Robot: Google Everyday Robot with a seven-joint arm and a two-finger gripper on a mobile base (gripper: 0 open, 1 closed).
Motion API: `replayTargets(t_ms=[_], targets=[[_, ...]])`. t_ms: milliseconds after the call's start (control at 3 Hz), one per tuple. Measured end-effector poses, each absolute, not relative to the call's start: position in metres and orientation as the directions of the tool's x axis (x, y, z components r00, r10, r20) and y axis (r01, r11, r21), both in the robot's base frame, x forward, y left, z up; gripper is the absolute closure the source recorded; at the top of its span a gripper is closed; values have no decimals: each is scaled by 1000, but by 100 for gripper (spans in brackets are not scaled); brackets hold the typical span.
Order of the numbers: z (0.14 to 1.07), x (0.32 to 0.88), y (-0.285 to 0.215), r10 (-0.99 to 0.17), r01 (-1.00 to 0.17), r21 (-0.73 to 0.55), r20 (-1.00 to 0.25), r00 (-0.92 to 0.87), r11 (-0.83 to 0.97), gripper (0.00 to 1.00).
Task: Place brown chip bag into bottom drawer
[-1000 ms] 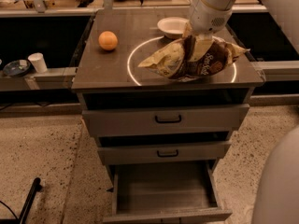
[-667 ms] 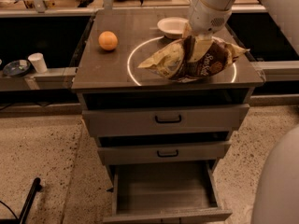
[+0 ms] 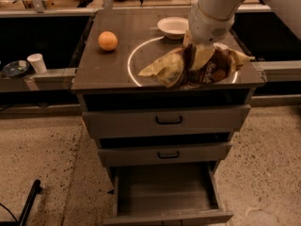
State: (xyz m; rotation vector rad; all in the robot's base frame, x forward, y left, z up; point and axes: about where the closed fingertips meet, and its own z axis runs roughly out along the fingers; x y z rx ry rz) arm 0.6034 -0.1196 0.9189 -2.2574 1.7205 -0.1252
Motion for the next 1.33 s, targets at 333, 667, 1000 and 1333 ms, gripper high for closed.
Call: replayTargets(t_ms=[333,667,1000,1333], targets=[[892,566,-111,-950,-931,-277,-132,283,-239,100],[859,551,-113,-950,-942,-215,-122,286,-256,100],[859,551,-113,-950,-942,-215,-122,286,-257,100],[817,554,-114,-962,-962,-167,-128,241,-218,100]])
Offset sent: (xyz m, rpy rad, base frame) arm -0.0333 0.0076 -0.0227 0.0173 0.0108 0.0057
